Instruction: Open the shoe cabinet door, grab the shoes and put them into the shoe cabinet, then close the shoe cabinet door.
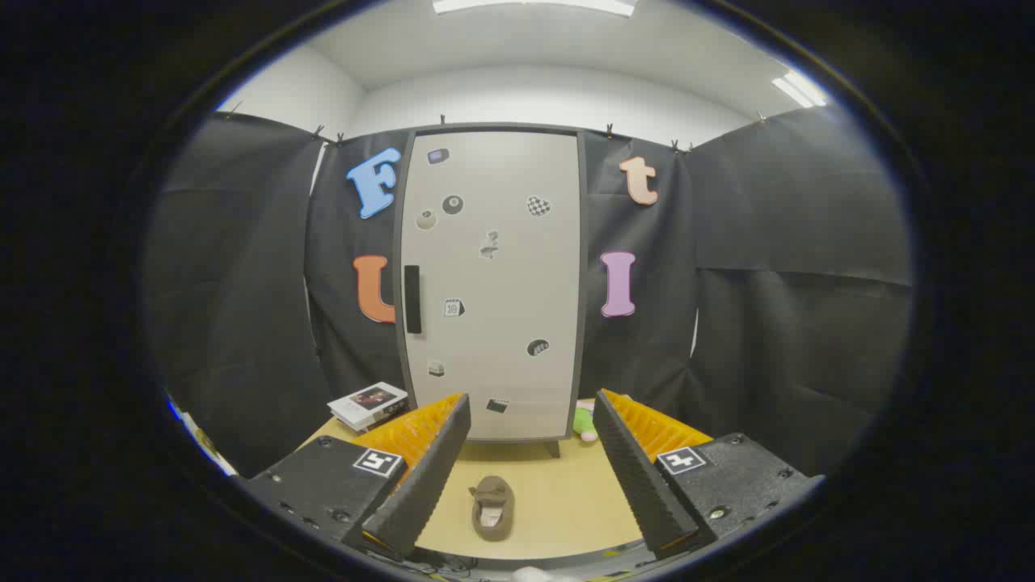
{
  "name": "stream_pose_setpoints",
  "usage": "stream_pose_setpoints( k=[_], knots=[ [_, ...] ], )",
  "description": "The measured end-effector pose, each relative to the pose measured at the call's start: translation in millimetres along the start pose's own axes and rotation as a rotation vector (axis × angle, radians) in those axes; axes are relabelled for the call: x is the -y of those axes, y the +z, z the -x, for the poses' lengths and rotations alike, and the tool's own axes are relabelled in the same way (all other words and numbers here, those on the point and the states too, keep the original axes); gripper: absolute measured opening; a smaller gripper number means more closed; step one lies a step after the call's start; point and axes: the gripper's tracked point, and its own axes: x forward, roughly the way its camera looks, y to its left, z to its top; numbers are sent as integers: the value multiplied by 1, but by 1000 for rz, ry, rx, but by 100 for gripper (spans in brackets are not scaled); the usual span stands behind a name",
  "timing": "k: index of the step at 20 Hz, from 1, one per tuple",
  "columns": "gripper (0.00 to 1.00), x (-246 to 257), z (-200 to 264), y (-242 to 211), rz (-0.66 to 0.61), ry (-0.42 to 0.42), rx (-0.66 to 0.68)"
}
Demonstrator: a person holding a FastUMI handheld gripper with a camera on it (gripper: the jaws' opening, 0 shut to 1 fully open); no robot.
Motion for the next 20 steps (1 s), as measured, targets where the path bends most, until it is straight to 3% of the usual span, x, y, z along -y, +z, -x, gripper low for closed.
stream_pose_setpoints(
  k=[13,18,20],
  knots=[
    [99,-1,-8,3,-9,-20,0],
    [99,-11,-37,1,-23,-40,-29],
    [100,-27,-57,3,-33,-12,-30]
  ],
)
